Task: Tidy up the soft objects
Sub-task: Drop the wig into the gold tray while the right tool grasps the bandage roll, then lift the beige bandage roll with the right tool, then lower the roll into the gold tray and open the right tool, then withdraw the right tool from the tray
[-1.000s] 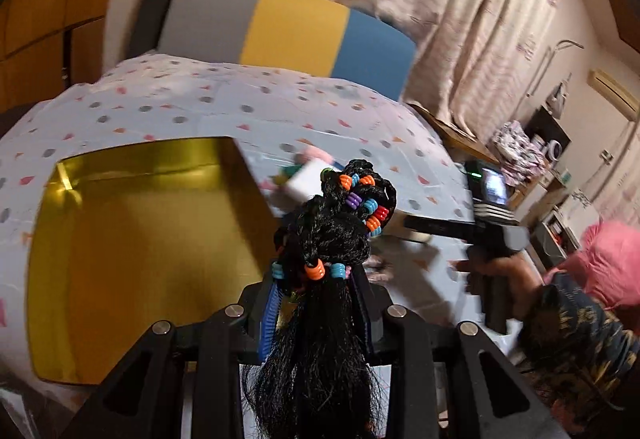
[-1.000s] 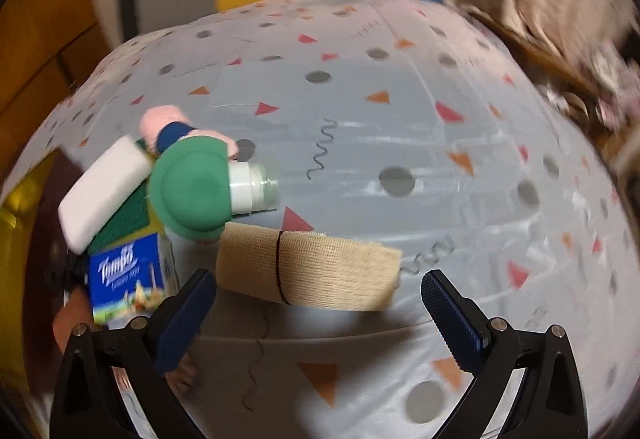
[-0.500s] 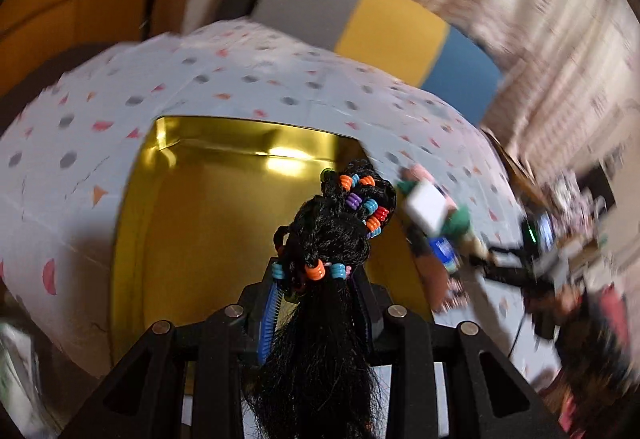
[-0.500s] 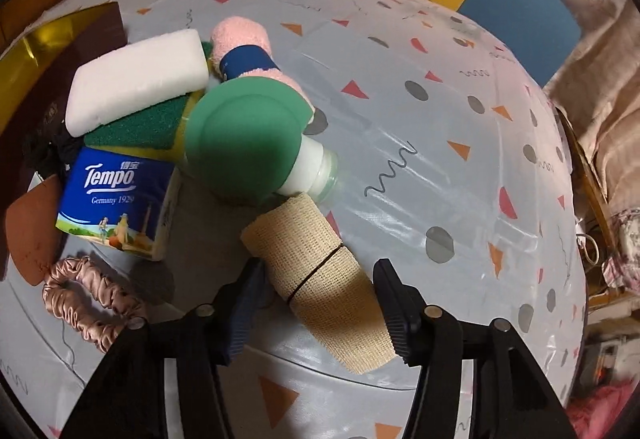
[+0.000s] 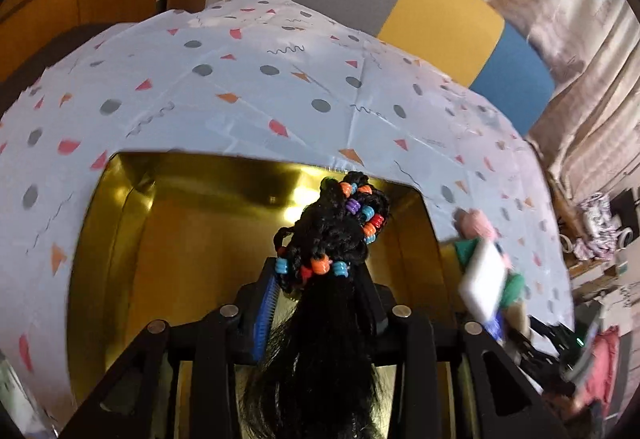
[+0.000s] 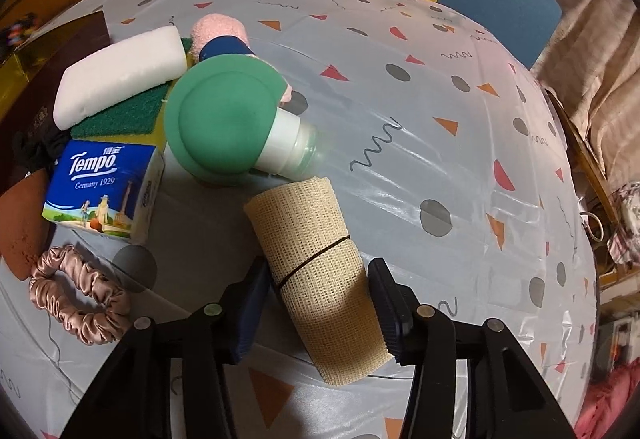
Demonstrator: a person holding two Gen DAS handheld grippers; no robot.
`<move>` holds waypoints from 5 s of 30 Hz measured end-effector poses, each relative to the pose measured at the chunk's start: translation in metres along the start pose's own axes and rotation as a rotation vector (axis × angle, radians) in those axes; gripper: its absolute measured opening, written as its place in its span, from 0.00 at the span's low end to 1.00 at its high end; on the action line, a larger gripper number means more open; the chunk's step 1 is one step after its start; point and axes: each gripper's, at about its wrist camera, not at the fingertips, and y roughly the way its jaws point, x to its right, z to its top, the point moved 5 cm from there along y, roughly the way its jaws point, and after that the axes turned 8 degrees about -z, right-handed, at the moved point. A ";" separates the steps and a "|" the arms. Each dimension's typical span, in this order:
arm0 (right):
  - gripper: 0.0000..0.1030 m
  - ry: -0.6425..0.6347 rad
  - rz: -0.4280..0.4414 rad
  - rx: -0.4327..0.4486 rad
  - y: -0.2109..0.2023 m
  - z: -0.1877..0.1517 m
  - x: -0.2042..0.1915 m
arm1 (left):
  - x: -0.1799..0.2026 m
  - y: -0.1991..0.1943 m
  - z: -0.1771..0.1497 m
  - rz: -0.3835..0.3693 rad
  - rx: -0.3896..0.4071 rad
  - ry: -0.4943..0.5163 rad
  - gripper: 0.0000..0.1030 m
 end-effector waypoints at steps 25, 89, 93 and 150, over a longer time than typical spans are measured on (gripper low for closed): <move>0.72 0.013 0.020 -0.010 -0.005 0.013 0.004 | 0.035 -0.092 -0.100 0.038 0.132 0.193 0.69; 0.43 0.340 0.088 -0.025 -0.076 -0.047 -0.043 | 0.009 -0.139 -0.168 0.124 0.160 0.173 0.59; 0.43 0.317 0.159 0.052 -0.107 -0.026 -0.064 | 0.006 -0.137 -0.168 0.123 0.156 0.160 0.59; 0.84 0.175 0.102 0.246 -0.138 0.006 -0.092 | 0.028 -0.132 -0.159 0.064 0.121 0.207 0.59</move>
